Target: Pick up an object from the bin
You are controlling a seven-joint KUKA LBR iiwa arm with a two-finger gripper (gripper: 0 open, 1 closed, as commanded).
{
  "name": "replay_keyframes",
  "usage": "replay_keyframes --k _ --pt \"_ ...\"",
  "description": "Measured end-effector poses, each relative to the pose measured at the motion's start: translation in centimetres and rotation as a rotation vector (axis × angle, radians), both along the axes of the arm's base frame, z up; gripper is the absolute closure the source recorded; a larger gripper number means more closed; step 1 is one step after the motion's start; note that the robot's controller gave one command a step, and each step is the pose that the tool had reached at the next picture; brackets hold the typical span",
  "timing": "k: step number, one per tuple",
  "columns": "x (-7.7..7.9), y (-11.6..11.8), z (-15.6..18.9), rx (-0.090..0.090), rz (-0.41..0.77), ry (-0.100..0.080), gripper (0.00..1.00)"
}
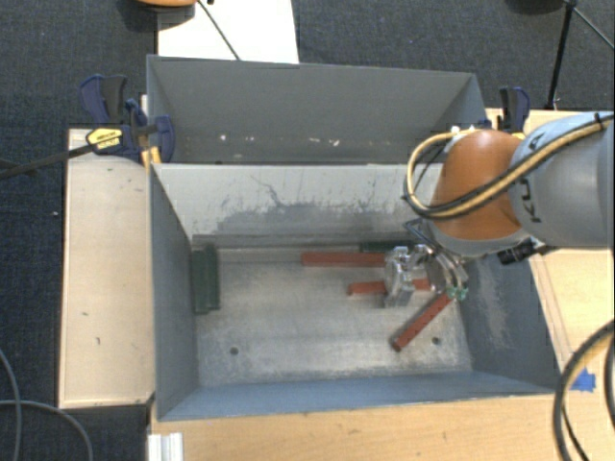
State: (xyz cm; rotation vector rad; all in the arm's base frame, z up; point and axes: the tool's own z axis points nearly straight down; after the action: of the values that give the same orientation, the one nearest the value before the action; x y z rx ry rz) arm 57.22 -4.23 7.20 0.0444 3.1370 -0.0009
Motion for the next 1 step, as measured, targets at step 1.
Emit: replay_keyframes --k 1 --pt "-0.08 0.06 -0.12 0.001 0.001 0.003 0.0"
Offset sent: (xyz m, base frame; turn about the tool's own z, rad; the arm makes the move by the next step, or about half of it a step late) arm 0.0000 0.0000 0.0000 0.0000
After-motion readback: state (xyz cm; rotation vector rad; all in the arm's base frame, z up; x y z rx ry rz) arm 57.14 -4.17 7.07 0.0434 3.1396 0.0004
